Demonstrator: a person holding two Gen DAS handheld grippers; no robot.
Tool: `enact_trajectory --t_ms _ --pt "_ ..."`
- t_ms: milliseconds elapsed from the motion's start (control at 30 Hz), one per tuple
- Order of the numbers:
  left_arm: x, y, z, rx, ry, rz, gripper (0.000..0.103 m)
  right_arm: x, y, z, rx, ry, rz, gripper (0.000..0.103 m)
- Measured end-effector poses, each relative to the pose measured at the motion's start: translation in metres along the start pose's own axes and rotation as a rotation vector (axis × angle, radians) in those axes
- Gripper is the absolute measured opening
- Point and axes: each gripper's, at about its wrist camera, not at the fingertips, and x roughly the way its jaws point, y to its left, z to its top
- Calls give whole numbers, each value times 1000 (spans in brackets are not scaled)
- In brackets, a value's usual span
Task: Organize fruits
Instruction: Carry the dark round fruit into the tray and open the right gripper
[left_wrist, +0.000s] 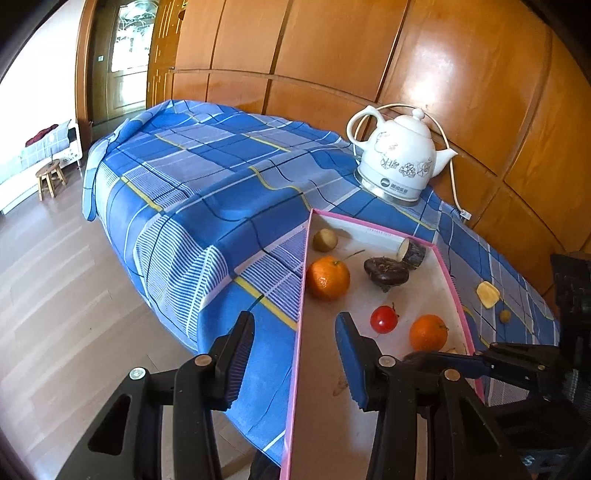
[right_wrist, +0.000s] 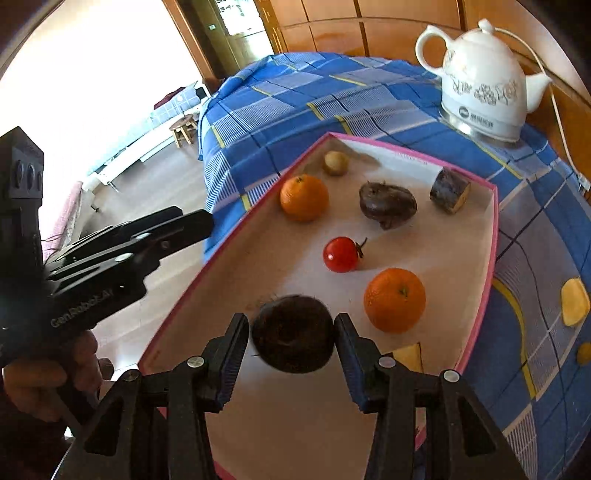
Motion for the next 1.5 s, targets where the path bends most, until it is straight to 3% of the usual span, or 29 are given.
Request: enact_trajectory --t_ms 100,200,267,300,367,467,567,767,1033,1500 --pt "2 0 -1 -5 4 -4 46 -4 -3 -3 2 -13 -7 57" --pt "3 -2 -1 1 4 -7 46 -16 -7 -7 19 -41 -23 58" --pt "2 -3 -1 2 2 -7 46 -26 -7 -12 24 -58 12 57" --pt "2 -2 0 1 1 -6 46 -29 -5 -13 25 -61 31 54" --pt "2 -2 0 -1 -1 -5 46 -32 0 -17 19 -50 85 34" --pt "1 -3 1 0 -5 -5 46 -23 10 -21 7 -3 173 26" --pt "-1 -3 2 3 -10 -4 46 -8 18 -23 3 44 214 26" --pt "-1 -4 0 11 -3 -6 46 -3 -2 -12 96 -26 88 25" --pt "-2 -10 -1 23 -3 -16 46 -31 -3 -20 53 -33 63 25" --pt "-13 -37 -4 113 -25 -37 46 -93 -30 -45 37 -95 -98 26"
